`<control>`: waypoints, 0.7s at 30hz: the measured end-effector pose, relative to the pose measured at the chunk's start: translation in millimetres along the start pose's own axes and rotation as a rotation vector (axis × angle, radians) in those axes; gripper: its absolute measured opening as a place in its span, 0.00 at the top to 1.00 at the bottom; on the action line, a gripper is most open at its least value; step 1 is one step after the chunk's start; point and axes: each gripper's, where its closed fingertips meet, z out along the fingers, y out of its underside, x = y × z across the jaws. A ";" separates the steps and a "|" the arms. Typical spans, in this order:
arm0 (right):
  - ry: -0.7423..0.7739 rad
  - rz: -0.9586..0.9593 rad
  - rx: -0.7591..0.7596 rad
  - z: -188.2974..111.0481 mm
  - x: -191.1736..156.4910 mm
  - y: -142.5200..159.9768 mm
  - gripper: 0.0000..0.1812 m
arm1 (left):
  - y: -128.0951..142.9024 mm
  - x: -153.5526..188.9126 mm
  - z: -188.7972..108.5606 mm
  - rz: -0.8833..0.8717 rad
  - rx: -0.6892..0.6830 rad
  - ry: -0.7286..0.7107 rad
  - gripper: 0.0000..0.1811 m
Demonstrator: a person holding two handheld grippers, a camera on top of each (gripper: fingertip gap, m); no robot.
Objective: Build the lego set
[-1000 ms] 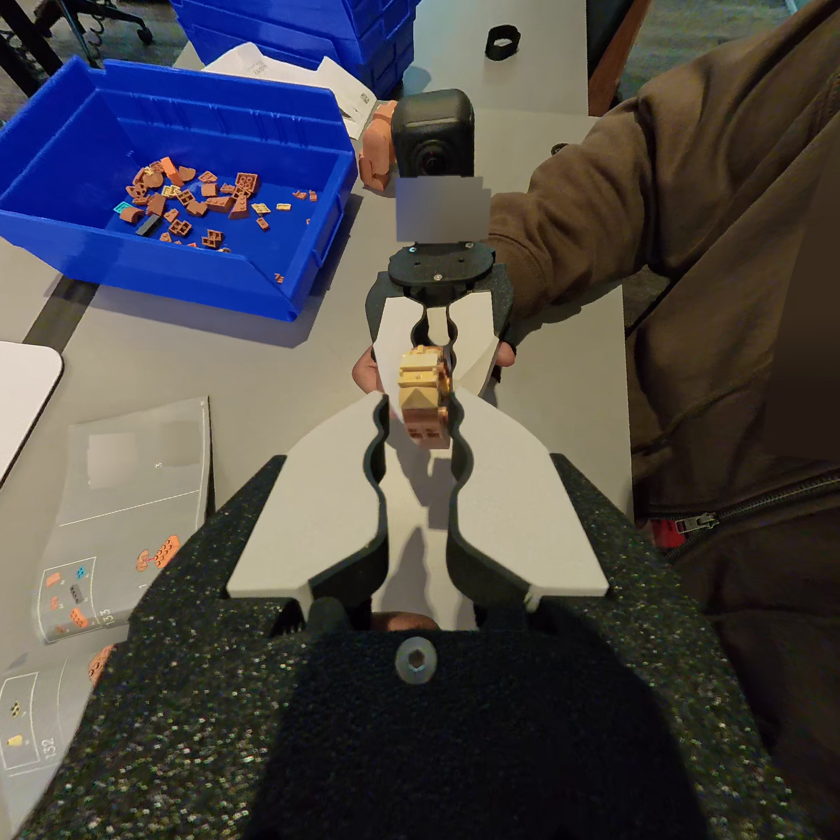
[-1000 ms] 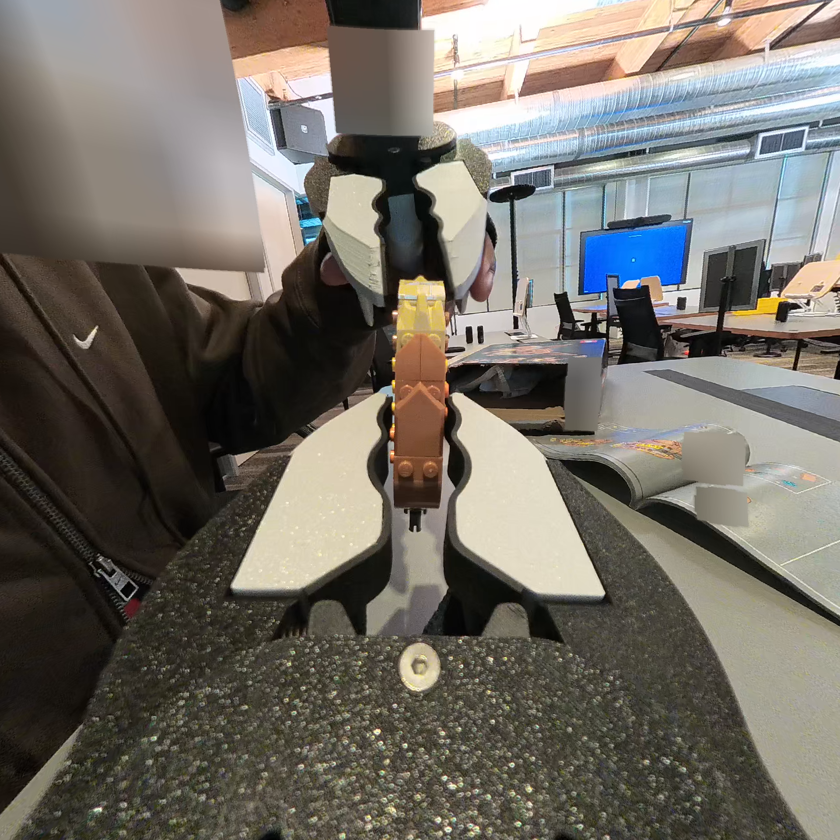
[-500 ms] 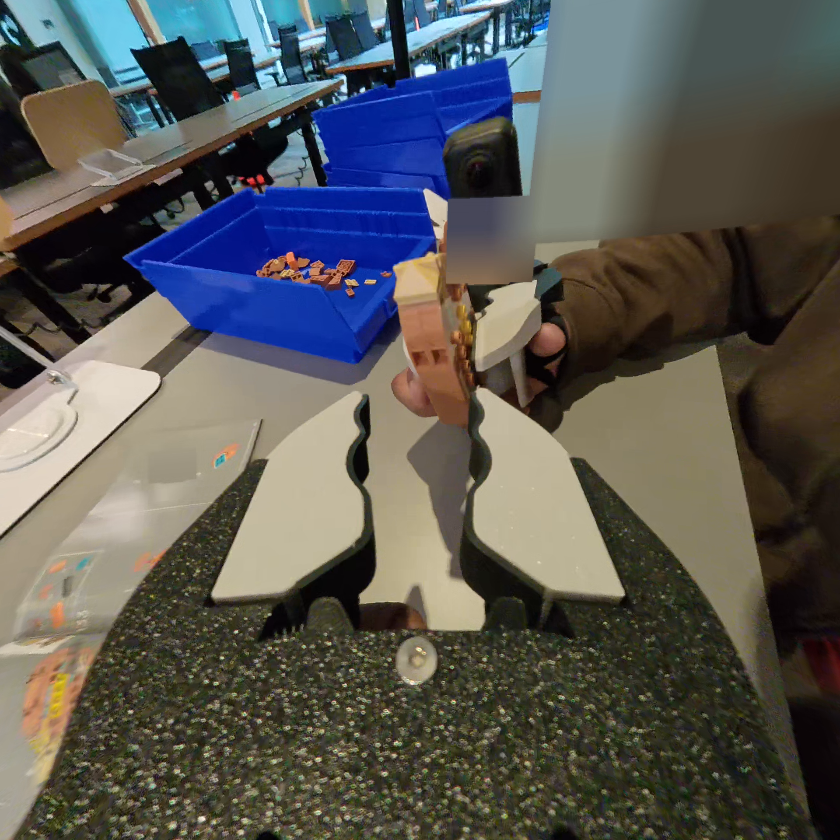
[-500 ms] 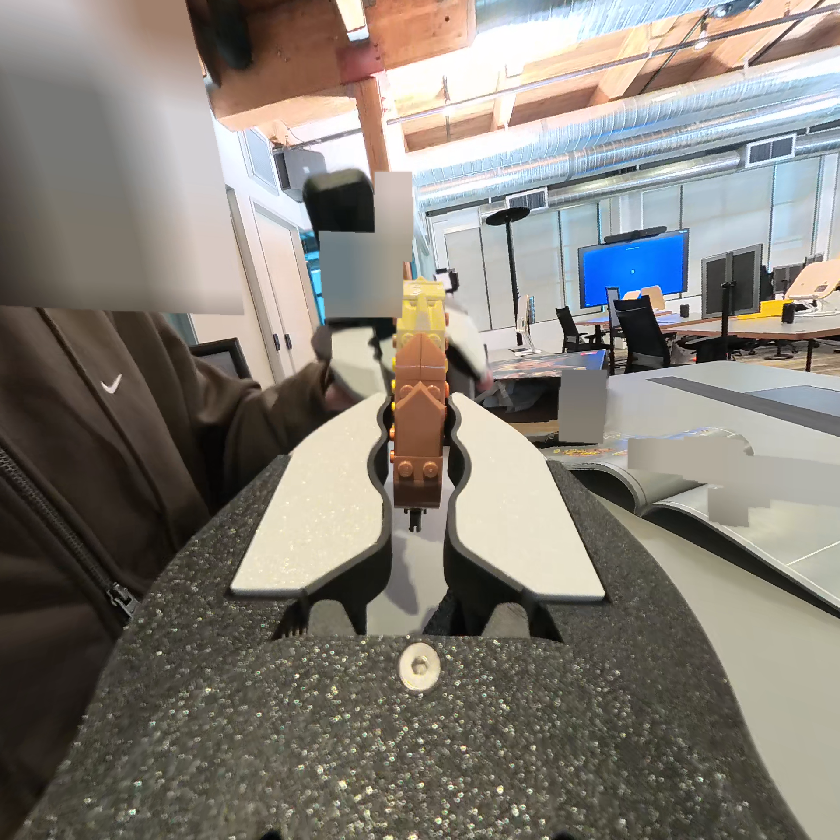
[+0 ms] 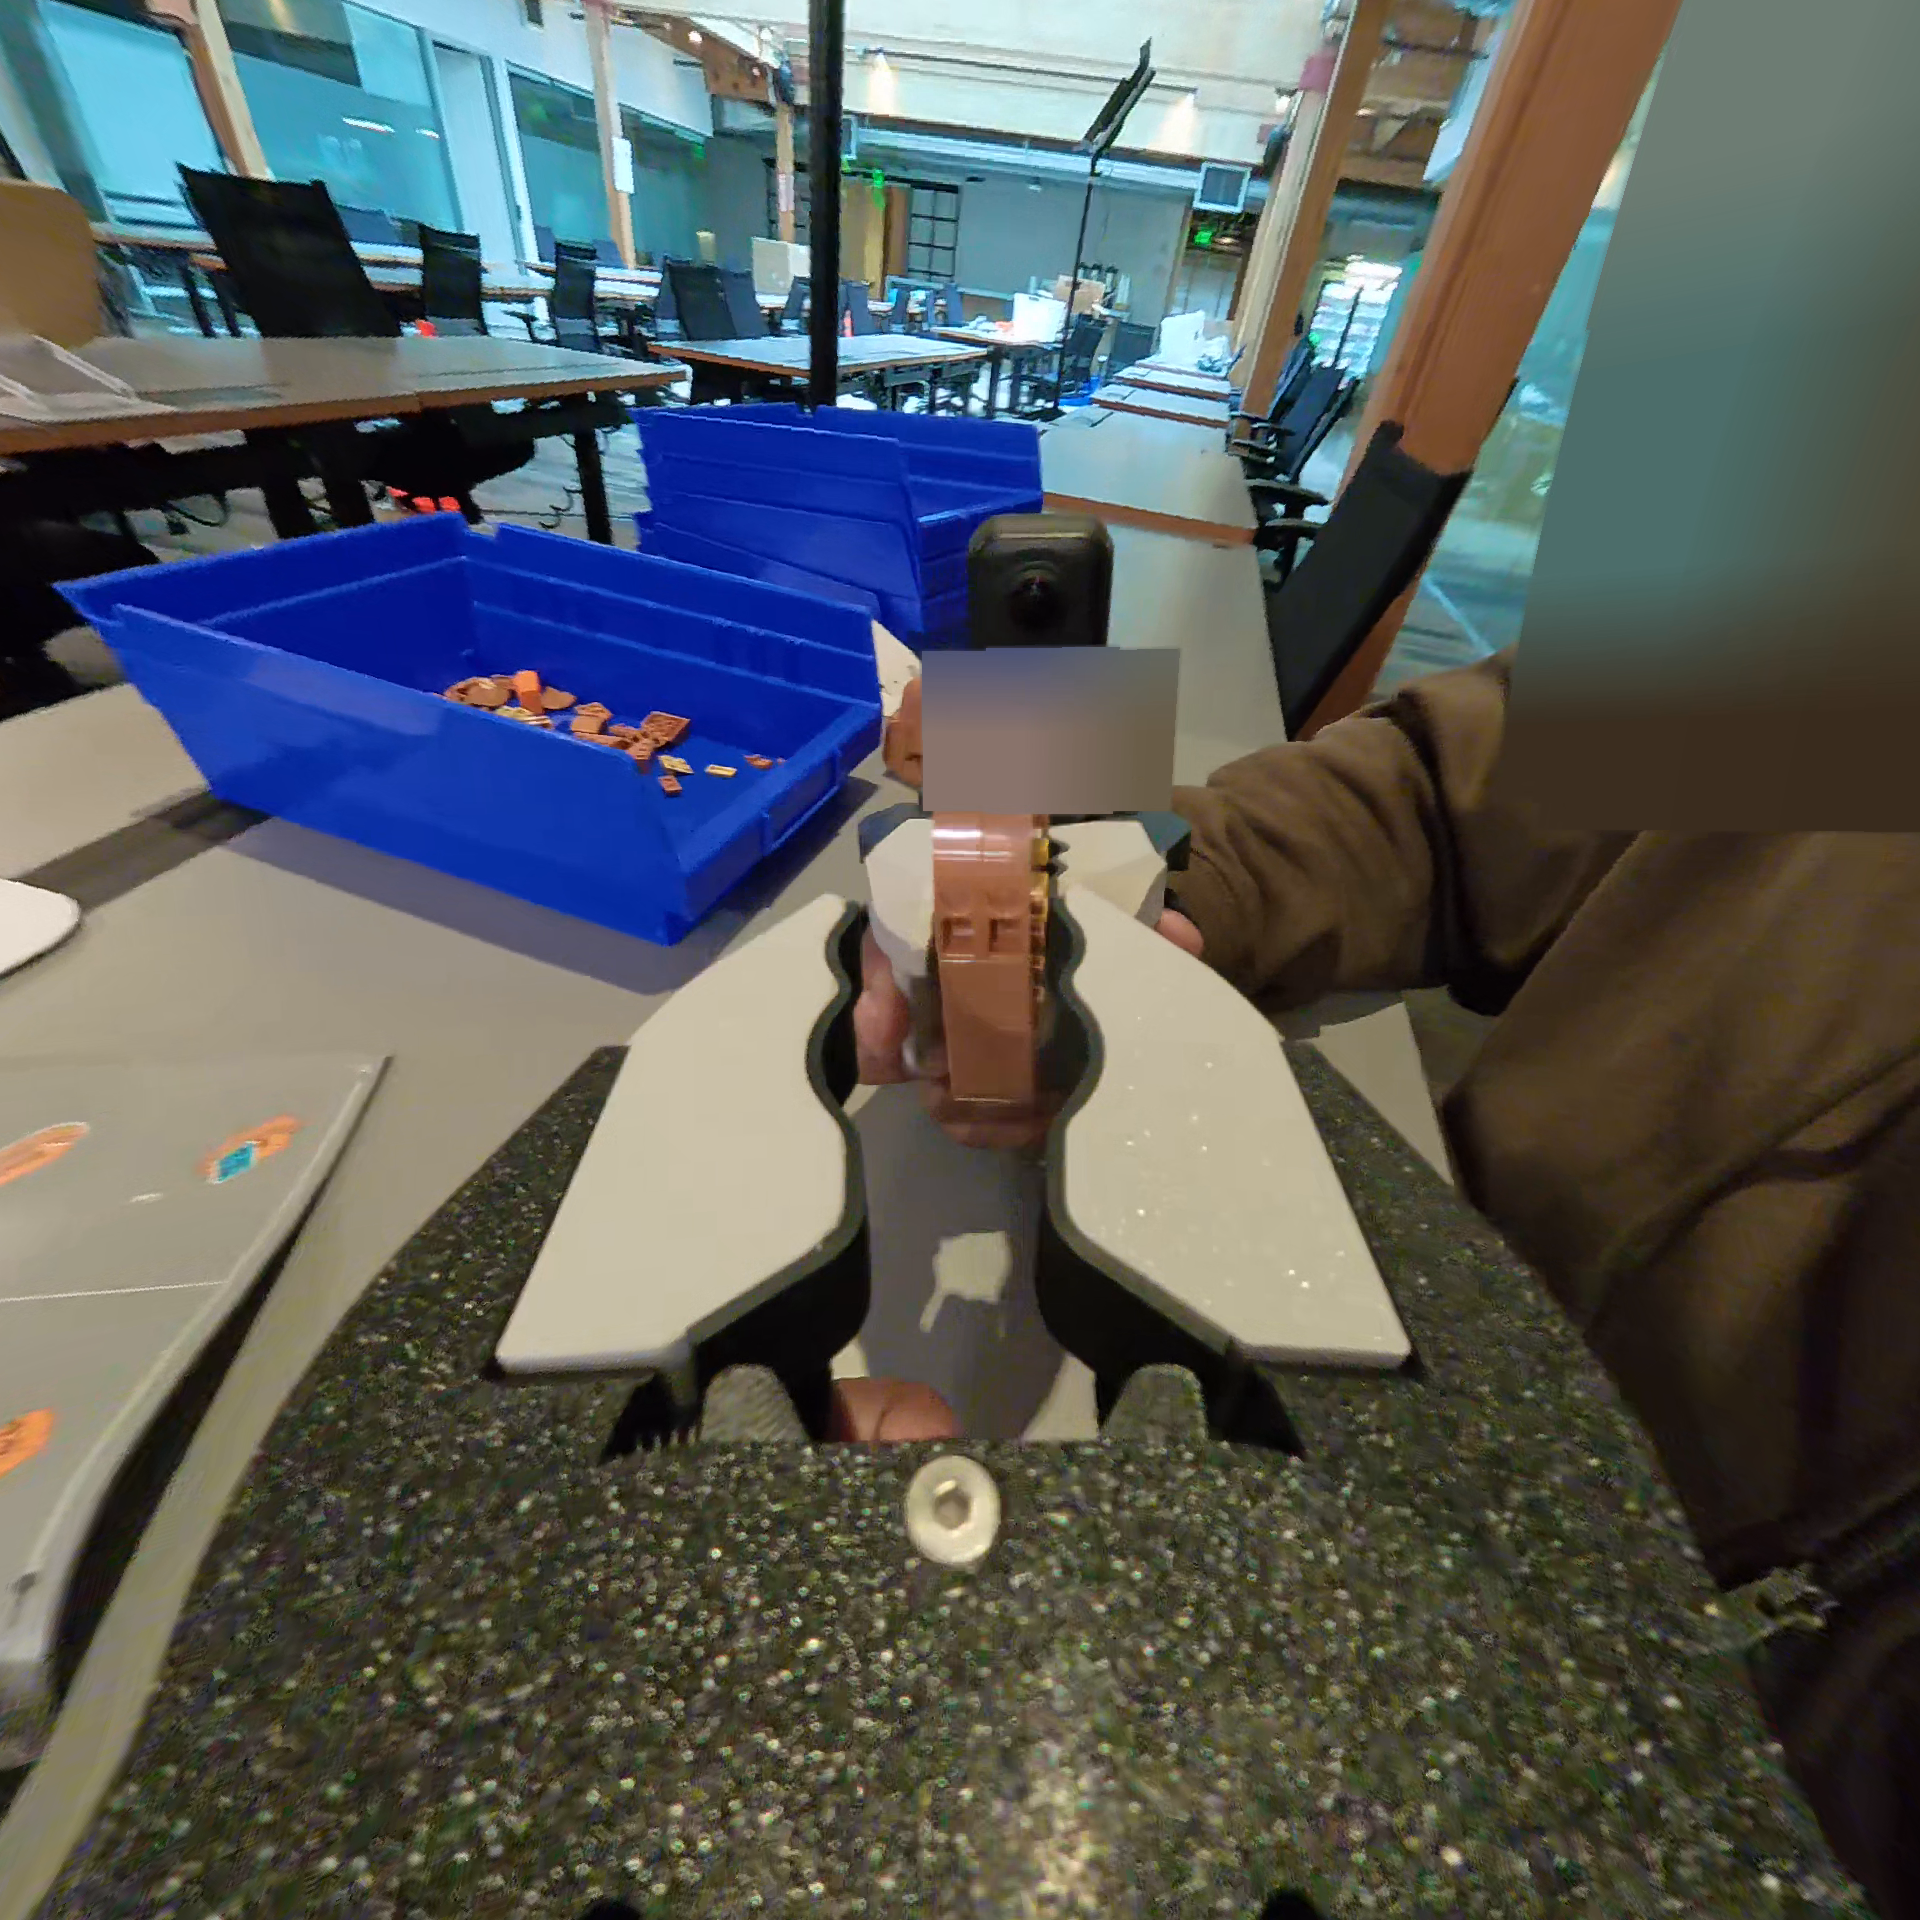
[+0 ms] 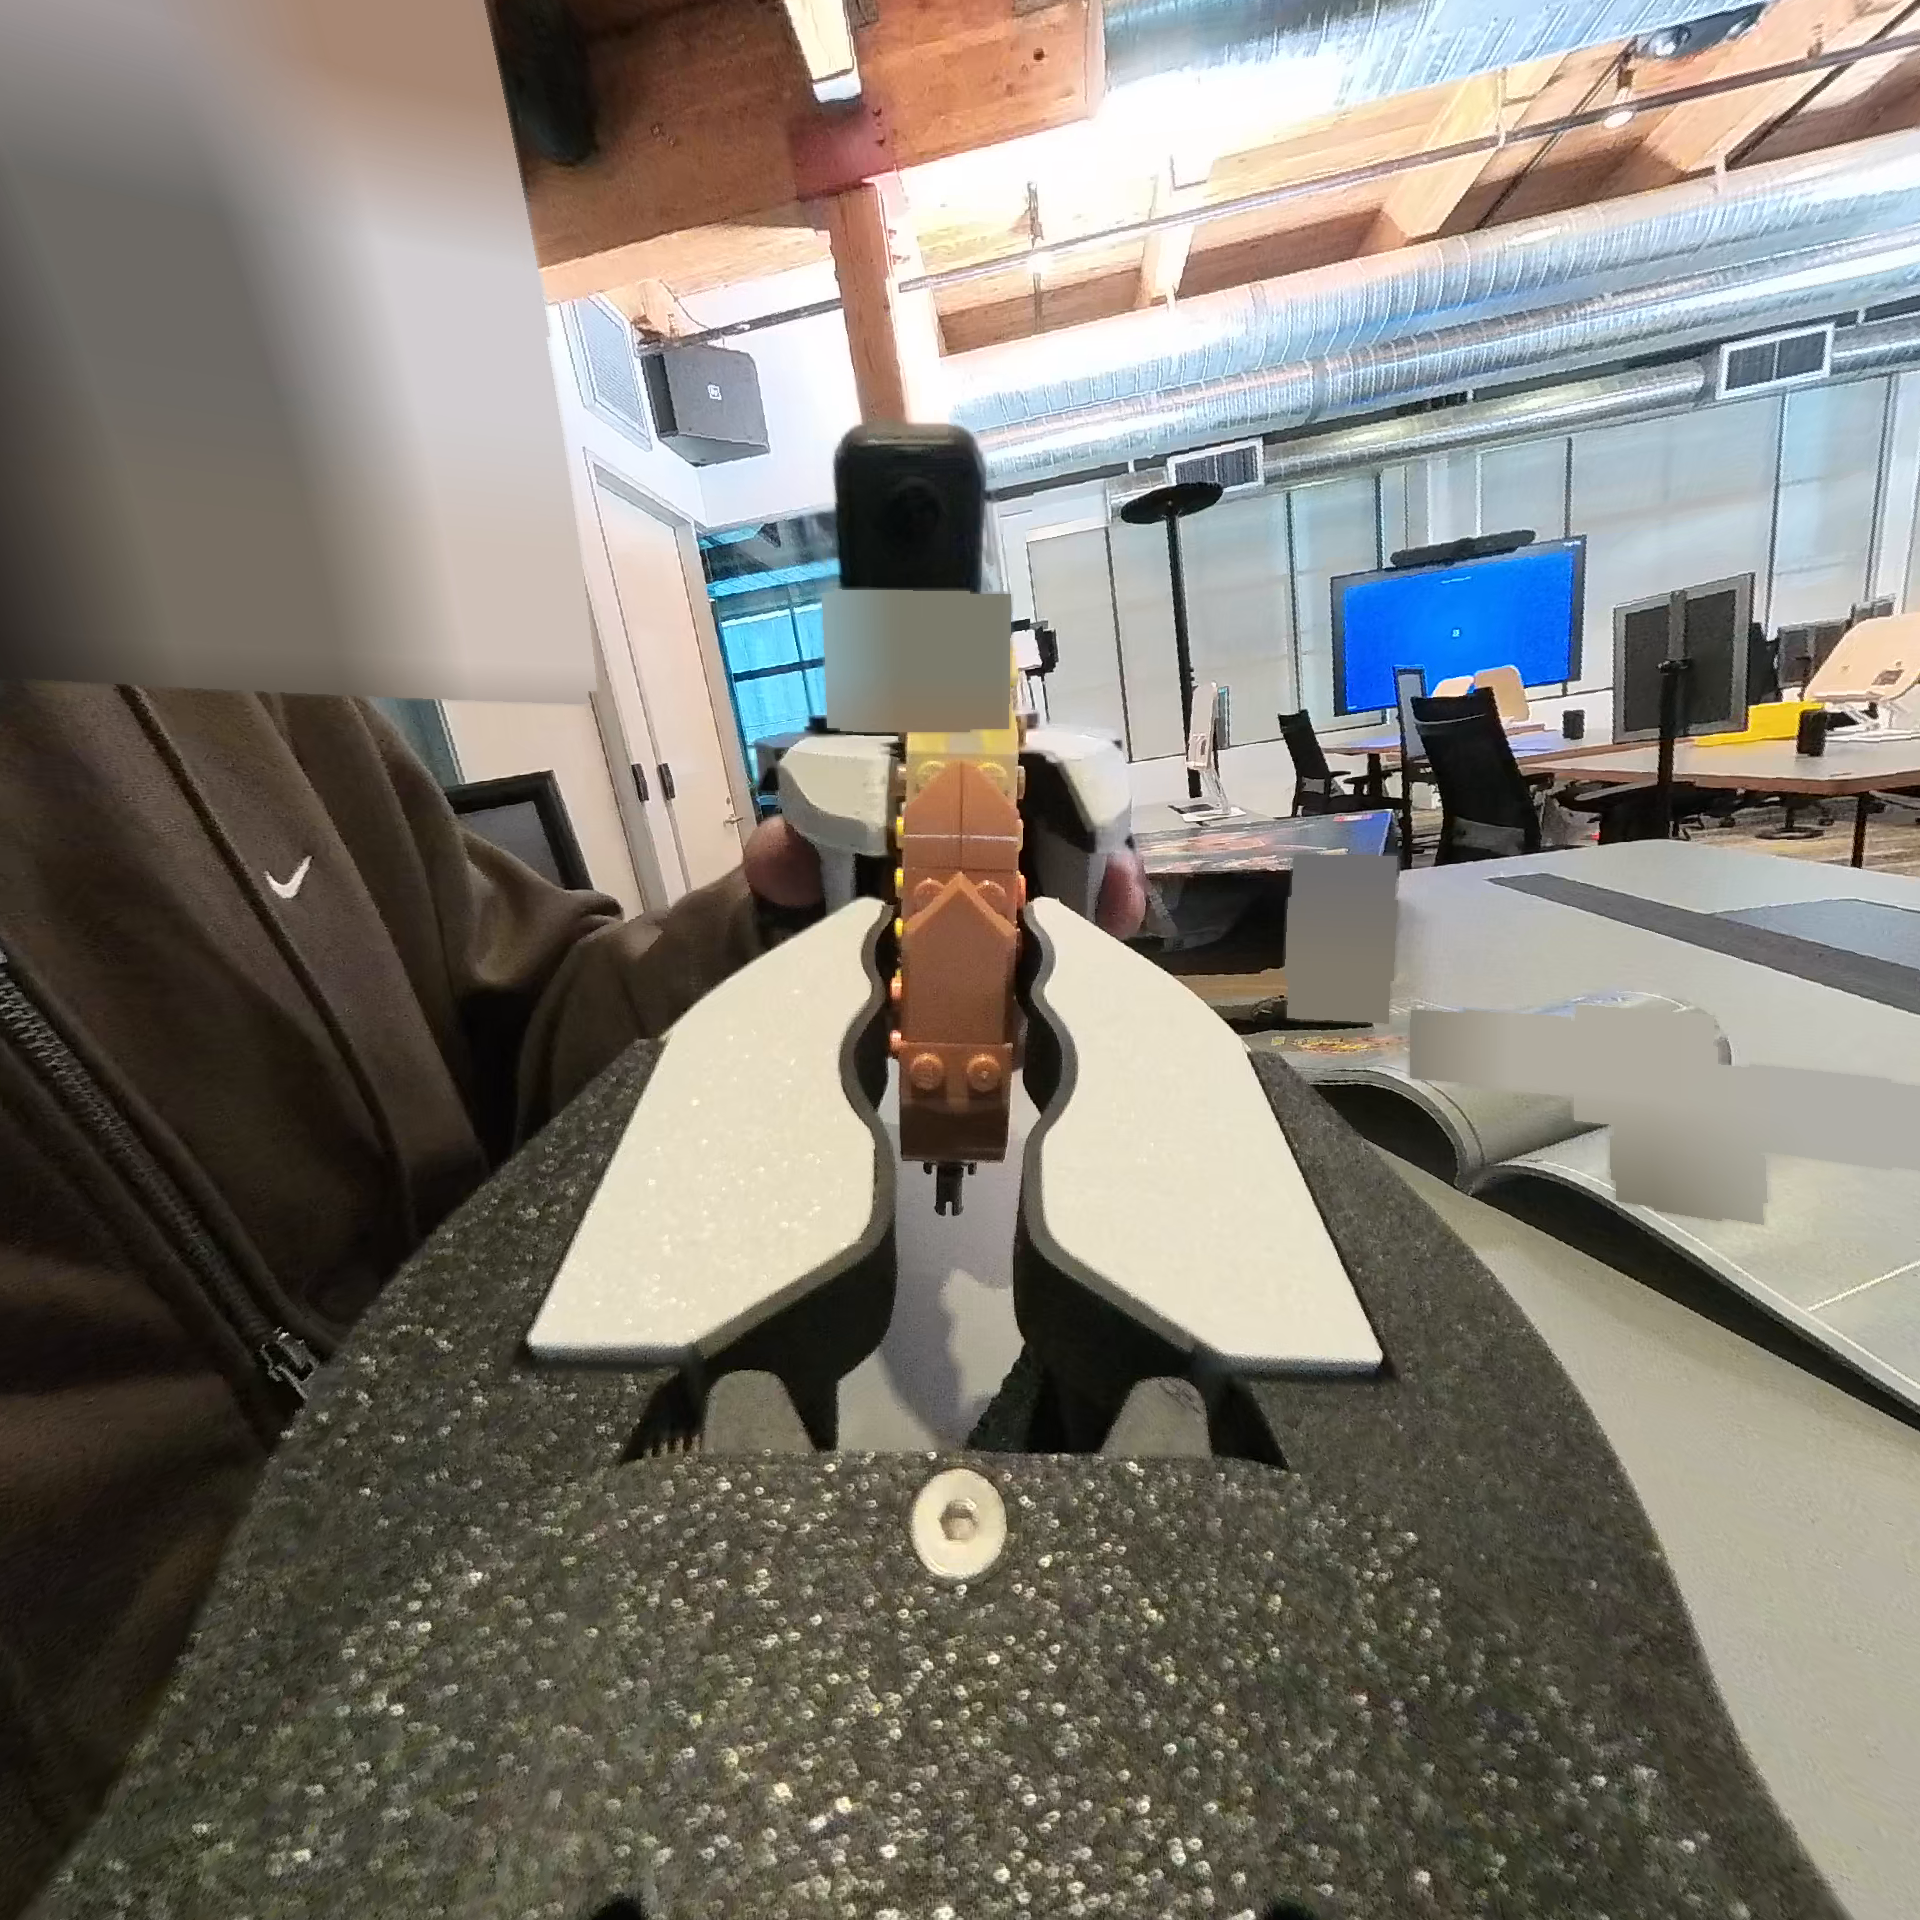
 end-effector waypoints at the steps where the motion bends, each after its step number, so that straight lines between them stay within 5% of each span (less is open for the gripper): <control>1: -0.001 -0.001 0.000 0.1 -0.3 -0.1 0.88 | 0.4 1.3 0.8 -0.020 0.002 0.019 0.81; 21: 0.029 -0.046 -0.023 0.2 2.7 3.1 0.88 | 3.2 5.0 10.8 -0.035 0.028 0.071 0.89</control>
